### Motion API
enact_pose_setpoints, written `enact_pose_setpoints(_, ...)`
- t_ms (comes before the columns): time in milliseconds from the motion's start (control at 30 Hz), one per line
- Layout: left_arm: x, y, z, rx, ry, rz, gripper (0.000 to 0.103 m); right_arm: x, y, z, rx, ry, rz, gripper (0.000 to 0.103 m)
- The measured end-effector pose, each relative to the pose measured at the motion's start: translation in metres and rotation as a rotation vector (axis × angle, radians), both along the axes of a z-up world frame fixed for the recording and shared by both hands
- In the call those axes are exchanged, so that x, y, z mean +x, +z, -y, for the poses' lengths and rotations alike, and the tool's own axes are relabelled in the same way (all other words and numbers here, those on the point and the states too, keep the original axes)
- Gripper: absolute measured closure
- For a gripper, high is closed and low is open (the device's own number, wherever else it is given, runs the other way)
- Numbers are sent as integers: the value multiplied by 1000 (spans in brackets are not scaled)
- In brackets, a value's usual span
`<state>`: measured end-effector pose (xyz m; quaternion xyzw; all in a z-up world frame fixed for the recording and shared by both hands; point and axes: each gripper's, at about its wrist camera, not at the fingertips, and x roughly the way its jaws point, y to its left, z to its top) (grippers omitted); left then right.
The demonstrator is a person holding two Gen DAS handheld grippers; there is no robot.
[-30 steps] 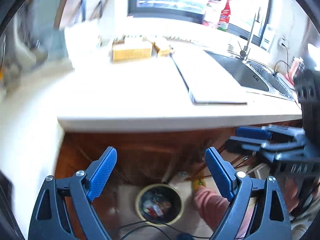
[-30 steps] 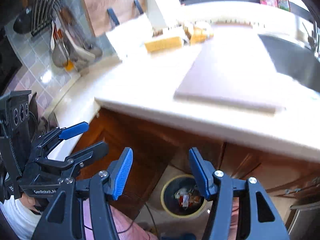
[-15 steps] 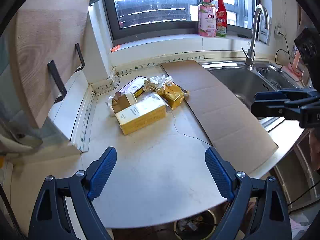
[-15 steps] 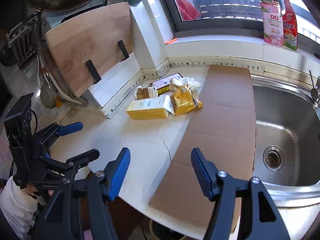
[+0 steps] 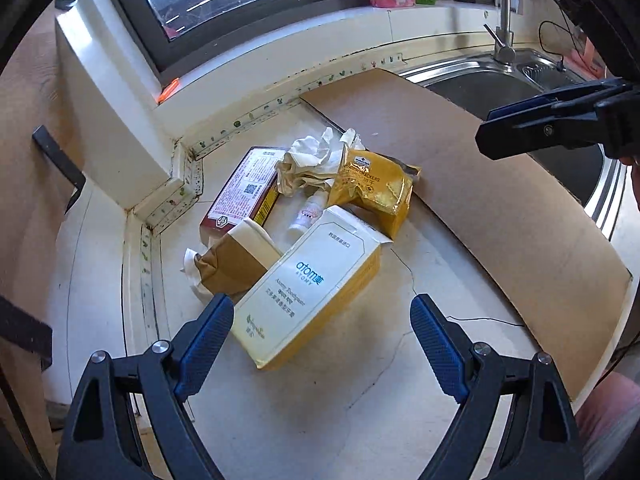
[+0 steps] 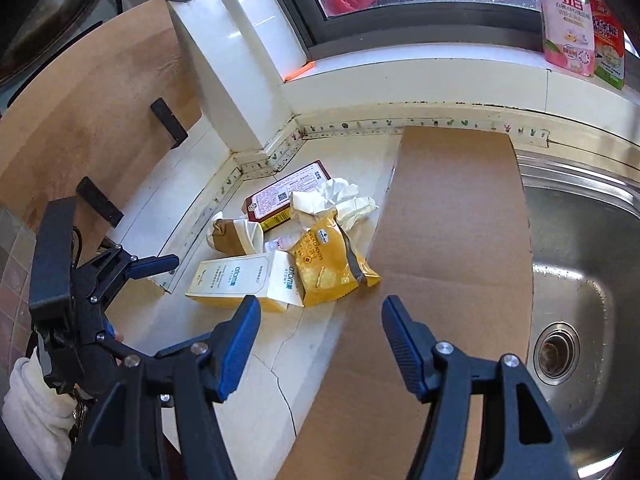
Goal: Collect trash
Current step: 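Raise both tools back up to the counter trash, then grasp the white Atomy toothpaste box with the left tool while the right grasps the yellow snack bag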
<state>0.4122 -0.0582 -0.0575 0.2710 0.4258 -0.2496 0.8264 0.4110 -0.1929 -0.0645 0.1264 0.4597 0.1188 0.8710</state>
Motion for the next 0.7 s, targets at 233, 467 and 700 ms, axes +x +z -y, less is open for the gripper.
enact_pose_setpoints(233,30,-17,3,12,-34,-79,14,26,-22,4,10,7,-35,40)
enact_pose_setpoints(467,52,-34,-4,-28,-10,-169,16,41,-32,2,2,18,-52,40)
enact_pose_setpoints(700,45,-30,-3,-91,3,-189,33,58,-43,-11,-51,8,-64,40)
